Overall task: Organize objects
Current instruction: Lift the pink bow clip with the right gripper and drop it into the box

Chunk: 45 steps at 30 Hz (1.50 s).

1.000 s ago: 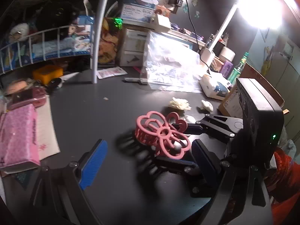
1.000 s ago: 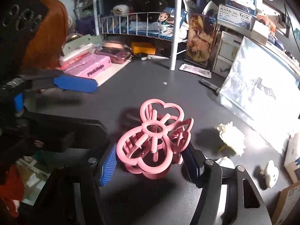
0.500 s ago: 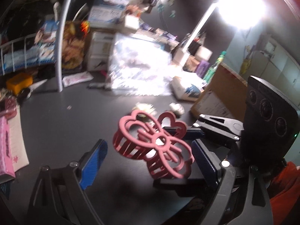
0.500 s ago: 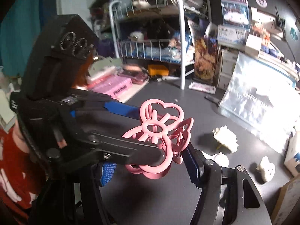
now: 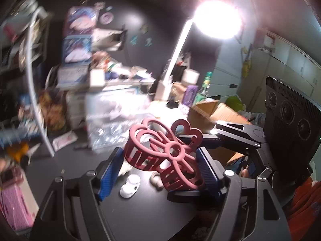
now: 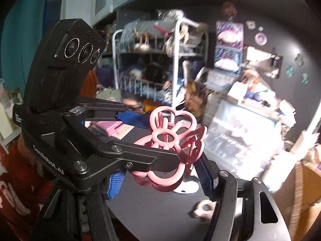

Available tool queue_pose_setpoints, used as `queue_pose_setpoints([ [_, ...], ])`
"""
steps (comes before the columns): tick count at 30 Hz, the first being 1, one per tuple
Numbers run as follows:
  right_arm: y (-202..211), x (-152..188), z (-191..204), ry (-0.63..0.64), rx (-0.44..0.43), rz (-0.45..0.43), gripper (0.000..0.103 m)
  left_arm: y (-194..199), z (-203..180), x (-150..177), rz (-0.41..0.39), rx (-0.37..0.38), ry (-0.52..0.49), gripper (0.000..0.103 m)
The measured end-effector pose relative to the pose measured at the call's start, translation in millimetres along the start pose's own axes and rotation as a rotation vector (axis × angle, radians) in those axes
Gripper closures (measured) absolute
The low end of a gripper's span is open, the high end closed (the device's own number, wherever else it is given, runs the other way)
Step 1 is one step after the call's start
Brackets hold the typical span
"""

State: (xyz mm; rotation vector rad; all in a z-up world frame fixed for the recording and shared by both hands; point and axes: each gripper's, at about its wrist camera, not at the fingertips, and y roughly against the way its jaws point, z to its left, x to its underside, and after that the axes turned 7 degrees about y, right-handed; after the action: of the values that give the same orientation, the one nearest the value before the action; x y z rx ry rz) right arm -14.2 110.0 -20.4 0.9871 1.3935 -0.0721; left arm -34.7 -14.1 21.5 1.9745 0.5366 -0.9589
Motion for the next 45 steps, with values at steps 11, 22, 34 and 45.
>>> queue_pose_setpoints([
  [11, 69.1, -0.2, -57.7, -0.03, 0.158, 0.018, 0.043, -53.1, -75.8, -54.4, 0.054, 0.107, -0.116, 0.031],
  [22, 103.5, 43.2, -129.9, -0.164, 0.222, 0.114, 0.043, -143.6, -133.9, -71.5, 0.219, 0.15, -0.168, 0.031],
  [34, 102.4, 63.3, -168.2, -0.251, 0.192, 0.225, 0.027, -150.4, -132.7, -78.9, 0.23, 0.101, -0.168, 0.017],
  [45, 101.0, 54.3, -152.5, -0.214, 0.188, 0.21, 0.027, -98.3, -107.0, -74.9, 0.142, 0.038, -0.16, 0.017],
])
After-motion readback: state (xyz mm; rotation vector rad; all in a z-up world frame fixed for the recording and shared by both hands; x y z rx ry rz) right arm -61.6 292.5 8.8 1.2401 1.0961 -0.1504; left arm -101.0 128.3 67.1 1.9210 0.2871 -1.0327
